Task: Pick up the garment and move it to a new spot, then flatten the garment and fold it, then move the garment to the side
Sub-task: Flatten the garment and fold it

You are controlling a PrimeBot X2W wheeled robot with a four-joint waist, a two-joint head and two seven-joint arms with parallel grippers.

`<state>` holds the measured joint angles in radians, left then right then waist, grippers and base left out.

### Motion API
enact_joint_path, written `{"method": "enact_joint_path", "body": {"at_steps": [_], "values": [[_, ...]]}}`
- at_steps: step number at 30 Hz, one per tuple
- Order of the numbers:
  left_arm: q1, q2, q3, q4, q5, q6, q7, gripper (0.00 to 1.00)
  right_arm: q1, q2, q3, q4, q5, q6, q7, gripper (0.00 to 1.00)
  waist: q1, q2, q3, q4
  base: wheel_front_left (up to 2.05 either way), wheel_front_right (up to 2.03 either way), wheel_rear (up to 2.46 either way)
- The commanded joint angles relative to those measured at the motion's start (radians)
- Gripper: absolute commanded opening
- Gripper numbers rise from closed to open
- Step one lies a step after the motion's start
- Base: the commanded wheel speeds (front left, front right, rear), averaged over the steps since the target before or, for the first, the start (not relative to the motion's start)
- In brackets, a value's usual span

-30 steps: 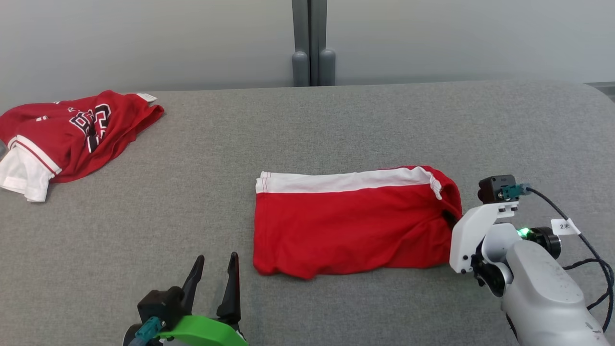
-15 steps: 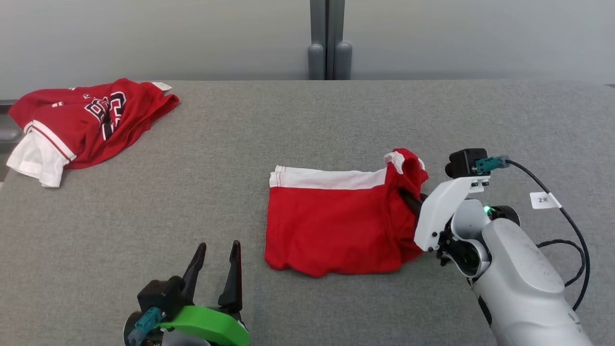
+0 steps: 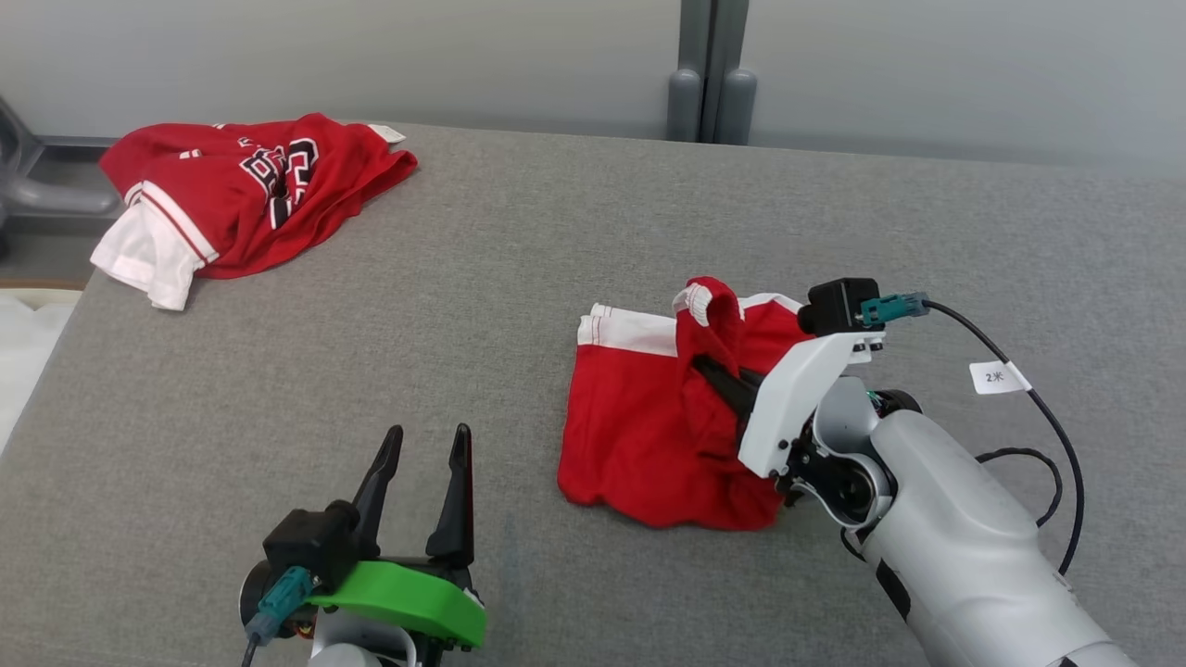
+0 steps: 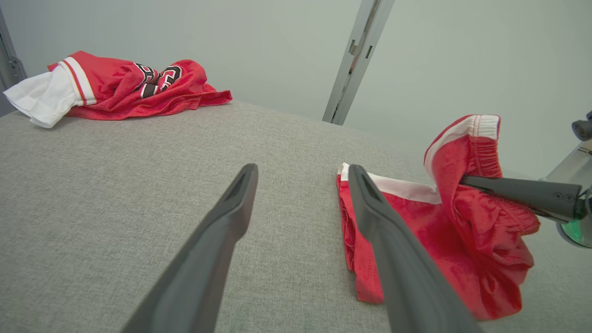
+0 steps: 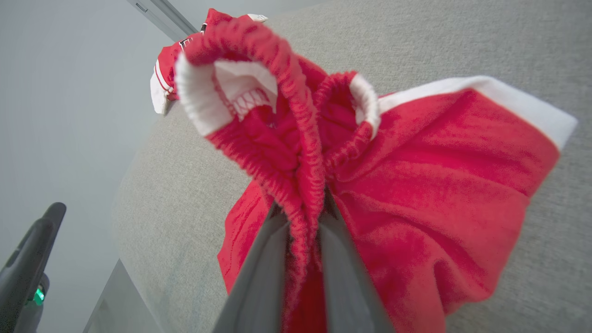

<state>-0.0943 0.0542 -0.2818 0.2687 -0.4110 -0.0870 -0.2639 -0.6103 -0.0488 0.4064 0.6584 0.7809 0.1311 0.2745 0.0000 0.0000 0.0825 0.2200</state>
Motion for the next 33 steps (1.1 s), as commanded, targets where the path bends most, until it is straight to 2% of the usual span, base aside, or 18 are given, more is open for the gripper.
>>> {"method": "enact_joint_path", "body": {"at_steps": [1, 5, 7, 8, 9, 10, 16, 21, 23, 28, 33], "values": [[-0.015, 0.0, -0.001, -0.001, 0.009, -0.003, -0.001, 1.0, -0.021, -0.004, 0.019, 0.025, 0.027, -0.001, -0.019, 0.0, 0.0, 0.0, 0.013, 0.032, 0.0, 0.0, 0.0], [-0.019, -0.001, -0.011, 0.003, 0.006, -0.006, -0.001, 1.0, -0.069, -0.004, 0.084, 0.109, 0.107, -0.001, -0.053, 0.0, 0.0, 0.0, 0.024, 0.064, 0.0, 0.0, 0.0], [-0.019, -0.002, -0.014, 0.006, 0.004, -0.005, -0.001, 1.0, -0.09, -0.004, 0.116, 0.145, 0.151, -0.001, -0.073, 0.1, 0.0, 0.0, 0.028, 0.077, 0.0, 0.0, 0.0], [-0.019, -0.002, -0.016, 0.006, 0.002, -0.005, -0.001, 1.0, -0.102, -0.003, 0.136, 0.16, 0.176, -0.001, -0.083, 0.37, 0.0, 0.0, 0.03, 0.082, 0.0, 0.0, 0.0], [-0.019, -0.002, -0.016, 0.007, 0.001, -0.004, -0.001, 1.0, -0.109, -0.003, 0.155, 0.169, 0.197, -0.001, -0.089, 0.75, 0.0, 0.0, 0.031, 0.086, 0.0, 0.0, 0.0], [-0.02, -0.003, -0.017, 0.008, 0.0, -0.003, -0.001, 1.0, -0.119, -0.003, 0.179, 0.175, 0.223, 0.0, -0.098, 1.0, 0.0, 0.0, 0.032, 0.089, 0.0, 0.0, 0.0], [-0.018, -0.003, -0.015, 0.012, -0.003, 0.002, -0.001, 1.0, -0.168, -0.004, 0.301, 0.184, 0.351, -0.001, -0.146, 1.0, 0.0, 0.0, 0.031, 0.089, 0.0, 0.0, 0.0], [-0.017, -0.004, -0.018, 0.004, -0.002, 0.005, -0.001, 1.0, -0.215, -0.004, 0.374, 0.202, 0.389, -0.001, -0.213, 1.0, 0.0, 0.0, 0.026, 0.064, 0.0, 0.0, 0.0], [-0.019, -0.003, -0.017, 0.001, 0.0, 0.006, -0.001, 1.0, -0.238, -0.004, 0.397, 0.222, 0.366, 0.0, -0.258, 1.0, 0.0, 0.0, 0.023, 0.05, 0.0, 0.0, 0.0], [-0.029, -0.003, -0.012, -0.007, 0.013, 0.009, -0.001, 1.0, -0.297, -0.004, 0.442, 0.332, 0.223, -0.001, -0.435, 1.0, 0.0, 0.0, 0.009, -0.001, 0.0, 0.0, 0.0], [-0.039, -0.003, 0.004, -0.001, 0.021, 0.013, -0.001, 1.0, -0.32, -0.004, 0.418, 0.435, 0.11, -0.001, -0.531, 1.0, 0.0, 0.0, -0.015, -0.057, 0.0, 0.0, 0.0]]}}
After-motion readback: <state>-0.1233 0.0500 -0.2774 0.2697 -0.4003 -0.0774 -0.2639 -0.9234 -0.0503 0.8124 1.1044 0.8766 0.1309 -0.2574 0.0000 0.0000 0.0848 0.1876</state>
